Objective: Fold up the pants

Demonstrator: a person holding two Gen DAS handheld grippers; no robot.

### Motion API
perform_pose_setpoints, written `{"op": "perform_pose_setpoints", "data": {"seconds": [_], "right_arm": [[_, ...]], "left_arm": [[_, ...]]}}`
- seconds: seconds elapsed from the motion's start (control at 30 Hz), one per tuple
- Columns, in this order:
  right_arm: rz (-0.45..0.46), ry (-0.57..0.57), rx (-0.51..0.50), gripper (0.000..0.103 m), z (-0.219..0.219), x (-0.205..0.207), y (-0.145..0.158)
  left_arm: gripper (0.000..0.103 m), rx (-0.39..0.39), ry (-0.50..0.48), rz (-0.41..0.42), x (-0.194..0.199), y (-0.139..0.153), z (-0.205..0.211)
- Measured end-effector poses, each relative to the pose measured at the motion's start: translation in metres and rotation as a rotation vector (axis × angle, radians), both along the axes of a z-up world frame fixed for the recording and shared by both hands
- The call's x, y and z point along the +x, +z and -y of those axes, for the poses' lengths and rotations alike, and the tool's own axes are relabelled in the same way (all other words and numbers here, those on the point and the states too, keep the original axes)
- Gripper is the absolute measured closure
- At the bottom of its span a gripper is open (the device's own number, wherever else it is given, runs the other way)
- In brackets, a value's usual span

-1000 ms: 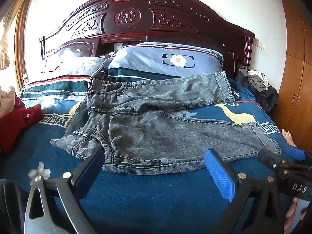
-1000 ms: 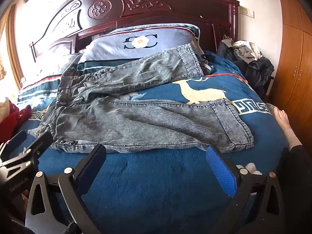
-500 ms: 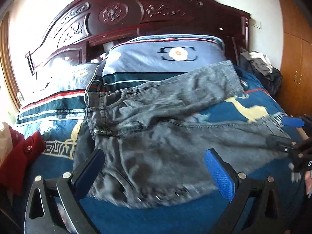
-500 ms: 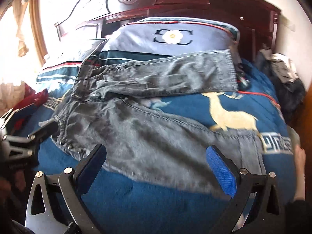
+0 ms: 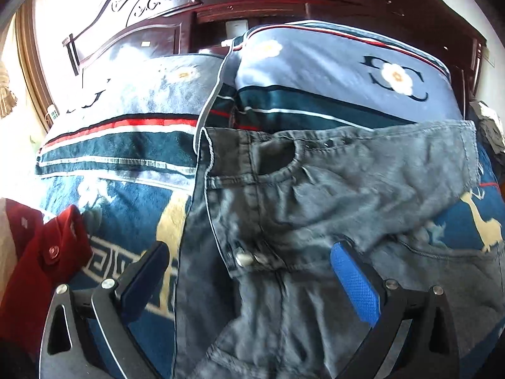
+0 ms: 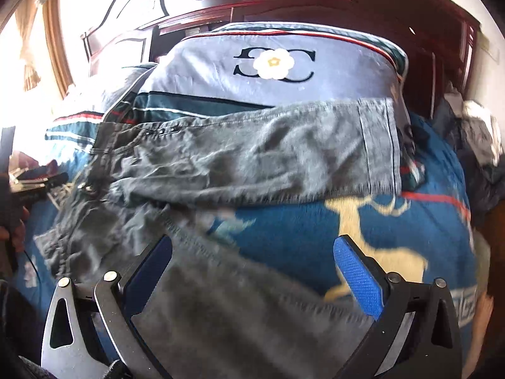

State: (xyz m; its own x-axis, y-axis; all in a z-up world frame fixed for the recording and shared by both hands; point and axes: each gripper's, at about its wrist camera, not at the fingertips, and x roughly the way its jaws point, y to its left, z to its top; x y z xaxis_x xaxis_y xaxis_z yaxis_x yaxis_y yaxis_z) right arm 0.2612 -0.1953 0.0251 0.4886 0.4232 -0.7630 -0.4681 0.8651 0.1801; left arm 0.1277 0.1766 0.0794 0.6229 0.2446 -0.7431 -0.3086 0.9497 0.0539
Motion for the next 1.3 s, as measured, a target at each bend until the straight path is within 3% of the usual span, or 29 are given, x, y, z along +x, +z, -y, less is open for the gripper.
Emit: {"op": "perform_pose_setpoints", "data": {"seconds": [0.27,0.5,0.6,0.9,1.07,1.17,1.3], "right_arm": [[0.026,0.123,-0.043,0.000,-0.039,0.055,-0.006],[0.107,0.267,-0.126,0.000,-0.105,0.087,-0.008],[0.100,0.311,-0.137,0.000,-0.124,0.103,-0.013],[0.072,0.477,-0.267,0.000,-0.174,0.161,-0.040],[0.079,0.475,-0.332,0.000,-0.187,0.195,-0.051],[0.086,0.471,-0.442,0.000,-0.196,0.209,-0.064],[0.079,0.490,-0.558,0.002,-0.205,0.219,-0.085]], "left_arm": [[0.000,-0.055,0.022,-0.029,0.049,-0.011,-0.042],[0.000,-0.010,0.048,-0.042,0.088,-0.016,-0.085],[0.000,-0.017,0.050,-0.065,0.101,-0.028,-0.103],[0.000,-0.053,-0.053,-0.107,0.129,-0.066,-0.118],[0.002,-0.061,-0.081,-0.108,0.136,-0.083,-0.122],[0.011,-0.064,-0.100,-0.091,0.137,-0.086,-0.121],[0.032,-0.072,-0.142,-0.079,0.136,-0.085,-0.112]]}}
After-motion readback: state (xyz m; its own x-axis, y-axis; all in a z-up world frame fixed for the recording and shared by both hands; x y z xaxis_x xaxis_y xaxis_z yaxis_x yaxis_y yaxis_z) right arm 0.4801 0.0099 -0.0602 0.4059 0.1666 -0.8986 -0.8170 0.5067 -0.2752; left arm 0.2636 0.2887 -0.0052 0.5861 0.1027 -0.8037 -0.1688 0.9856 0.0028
